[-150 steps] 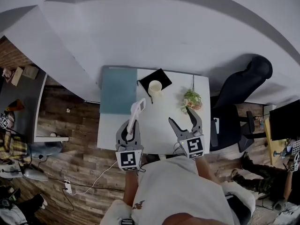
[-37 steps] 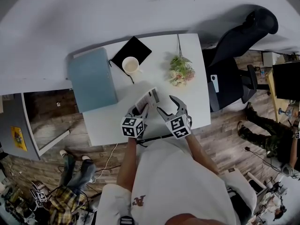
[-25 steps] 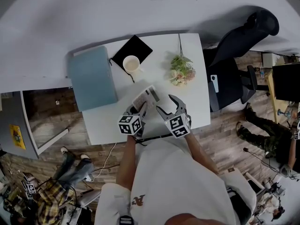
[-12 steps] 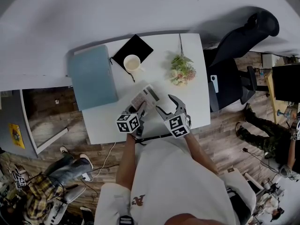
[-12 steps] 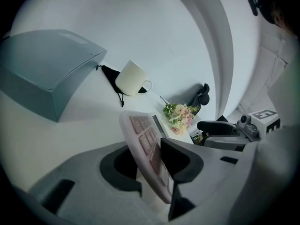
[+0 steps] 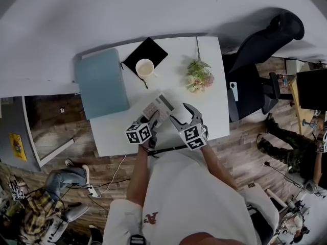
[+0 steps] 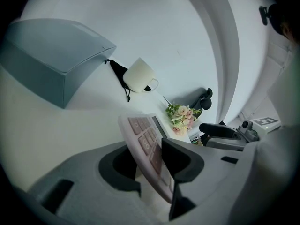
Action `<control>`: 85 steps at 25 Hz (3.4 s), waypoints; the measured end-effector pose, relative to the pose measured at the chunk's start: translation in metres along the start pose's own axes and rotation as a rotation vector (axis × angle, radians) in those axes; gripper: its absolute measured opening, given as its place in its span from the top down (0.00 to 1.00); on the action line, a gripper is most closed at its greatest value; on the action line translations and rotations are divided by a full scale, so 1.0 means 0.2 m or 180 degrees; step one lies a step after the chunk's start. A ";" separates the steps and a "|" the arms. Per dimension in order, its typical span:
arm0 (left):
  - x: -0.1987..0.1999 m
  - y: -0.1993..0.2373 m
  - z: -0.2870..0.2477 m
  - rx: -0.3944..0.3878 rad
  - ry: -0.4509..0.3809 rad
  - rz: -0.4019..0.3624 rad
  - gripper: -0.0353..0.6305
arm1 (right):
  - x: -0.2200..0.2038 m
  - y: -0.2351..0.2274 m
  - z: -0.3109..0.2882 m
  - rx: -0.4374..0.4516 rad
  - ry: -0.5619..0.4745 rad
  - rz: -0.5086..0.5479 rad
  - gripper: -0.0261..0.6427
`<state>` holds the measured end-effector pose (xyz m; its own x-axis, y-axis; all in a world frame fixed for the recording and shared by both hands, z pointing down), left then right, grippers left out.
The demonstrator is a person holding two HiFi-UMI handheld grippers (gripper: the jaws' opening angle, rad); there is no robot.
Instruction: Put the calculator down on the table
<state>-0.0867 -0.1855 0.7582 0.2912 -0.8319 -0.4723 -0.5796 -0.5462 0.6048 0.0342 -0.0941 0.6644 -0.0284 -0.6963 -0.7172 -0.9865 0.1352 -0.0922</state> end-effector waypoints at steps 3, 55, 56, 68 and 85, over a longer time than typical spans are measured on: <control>0.00 0.01 -0.01 -0.0001 0.0008 0.0014 0.71 | -0.01 0.00 -0.01 0.0002 0.0020 0.0000 0.48; -0.10 0.10 0.13 0.0530 0.0270 -0.0311 0.52 | -0.01 0.10 0.00 0.0039 0.0035 0.0080 0.48; -0.11 0.10 0.13 0.0526 0.0274 -0.0330 0.51 | -0.01 0.10 0.00 0.0030 0.0034 0.0079 0.48; -0.12 0.11 0.15 0.0431 0.0330 -0.0469 0.47 | -0.02 0.16 0.01 -0.0091 0.0049 0.0043 0.48; 0.27 -0.13 0.46 0.0540 -0.1031 -0.1716 0.39 | 0.20 0.14 0.22 -0.0528 -0.0784 -0.0063 0.48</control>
<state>-0.1256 -0.2065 0.6579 0.3459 -0.3594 -0.8667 -0.5361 -0.8338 0.1317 0.0128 -0.0879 0.6022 0.0109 -0.5030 -0.8642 -0.9999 -0.0079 -0.0080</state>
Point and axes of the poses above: the fingertips, and each gripper's own axes: z backward along the fingers, y to its left, x out of its top, the point moved 5 cm from there along z, backward along the fingers, and after that the axes turned 9 degrees about x, right-handed, at the moved point
